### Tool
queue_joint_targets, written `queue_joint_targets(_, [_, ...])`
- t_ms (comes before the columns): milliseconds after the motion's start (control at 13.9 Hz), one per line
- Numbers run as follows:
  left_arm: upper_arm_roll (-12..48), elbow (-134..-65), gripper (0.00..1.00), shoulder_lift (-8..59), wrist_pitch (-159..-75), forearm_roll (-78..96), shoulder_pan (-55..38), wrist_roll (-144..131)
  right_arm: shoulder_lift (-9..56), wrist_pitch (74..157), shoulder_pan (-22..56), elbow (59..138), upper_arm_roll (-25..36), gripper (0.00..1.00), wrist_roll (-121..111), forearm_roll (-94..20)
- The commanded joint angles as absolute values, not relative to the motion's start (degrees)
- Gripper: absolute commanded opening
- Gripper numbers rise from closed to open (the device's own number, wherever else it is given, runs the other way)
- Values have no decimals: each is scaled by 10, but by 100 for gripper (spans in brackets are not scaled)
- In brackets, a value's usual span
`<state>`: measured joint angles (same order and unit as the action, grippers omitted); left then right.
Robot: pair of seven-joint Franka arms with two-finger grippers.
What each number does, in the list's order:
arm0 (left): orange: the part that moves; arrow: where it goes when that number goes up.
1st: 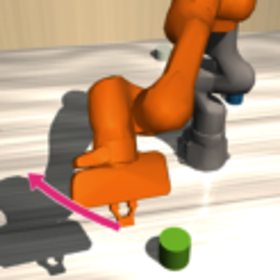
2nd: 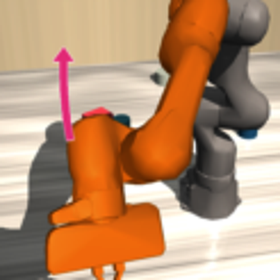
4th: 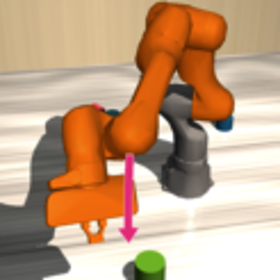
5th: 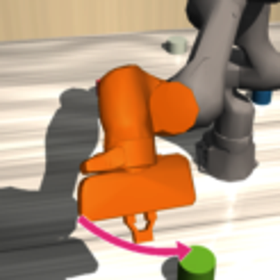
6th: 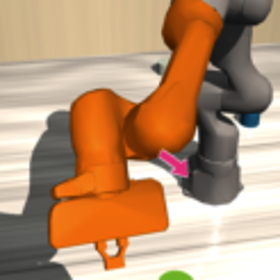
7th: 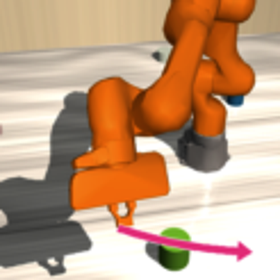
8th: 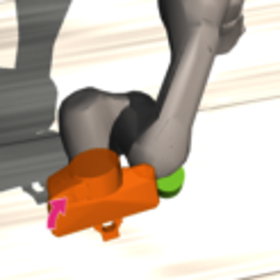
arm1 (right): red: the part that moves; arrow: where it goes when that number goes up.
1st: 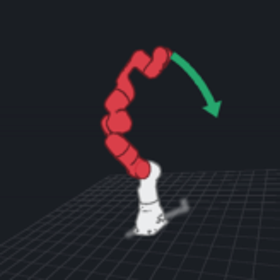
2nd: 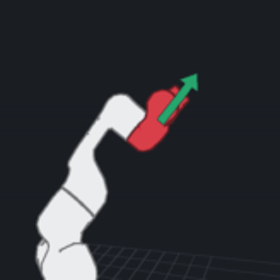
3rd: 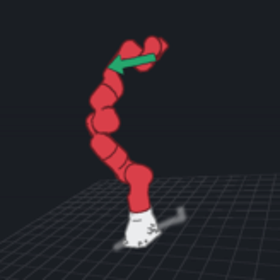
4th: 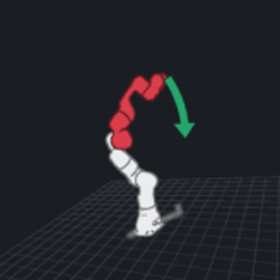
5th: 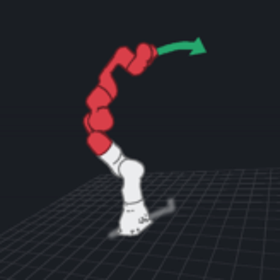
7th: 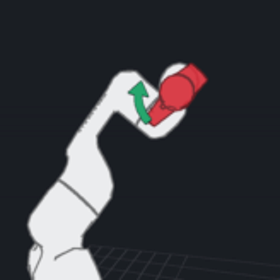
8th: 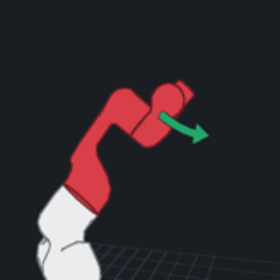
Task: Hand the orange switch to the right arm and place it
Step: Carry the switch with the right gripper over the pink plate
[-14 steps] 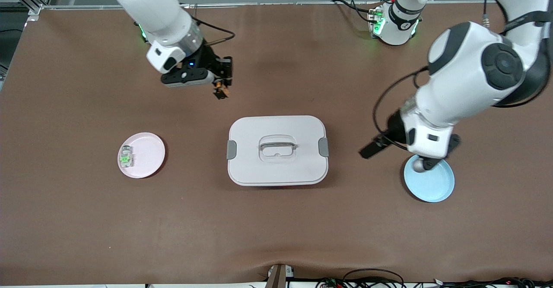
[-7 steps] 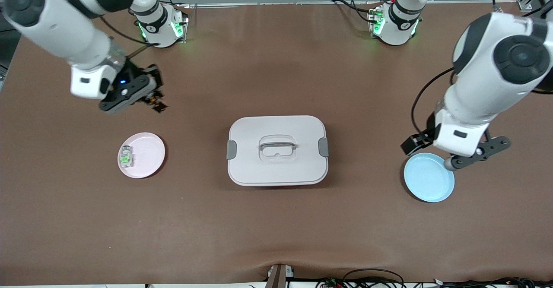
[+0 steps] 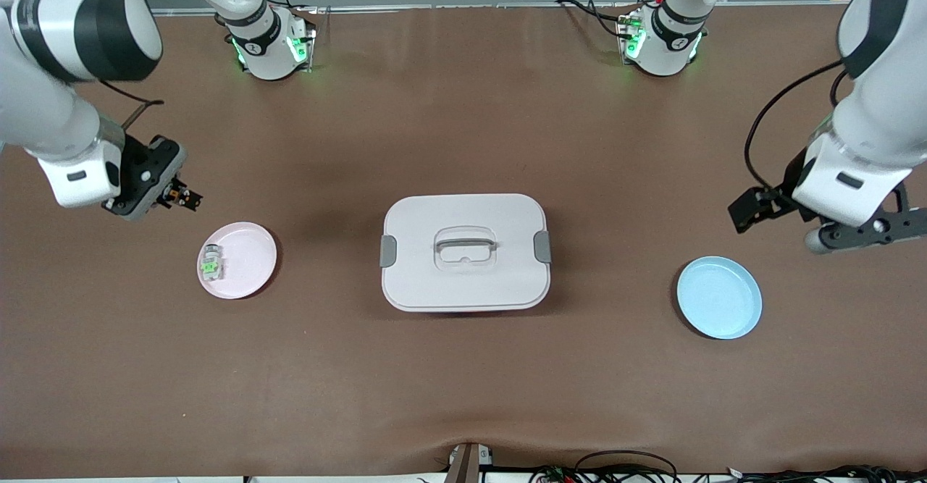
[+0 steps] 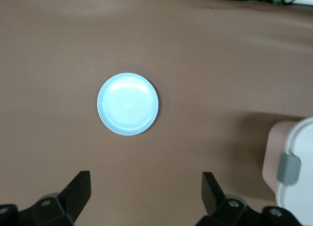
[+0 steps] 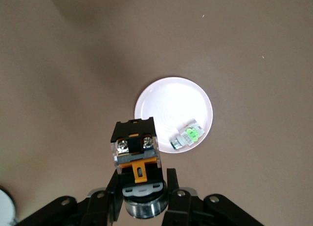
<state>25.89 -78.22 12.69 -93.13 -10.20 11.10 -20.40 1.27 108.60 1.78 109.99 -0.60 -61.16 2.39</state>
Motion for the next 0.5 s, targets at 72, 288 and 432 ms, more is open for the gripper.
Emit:
queue_joint_targets(72, [142,-866,100,21,-921,-37,65,-63,69,1193,-29,1152,-18,0,-713,38])
queue_joint_targets(288, [99,-875,100,-1,-882,-20,31,-56,130,1263,-35,1153,-18,0,-745,54])
queue_joint_targets(432, [90,-883,100,-12,-881,-12,26,-55,161,1287,-33,1152,-19,0,-744,68])
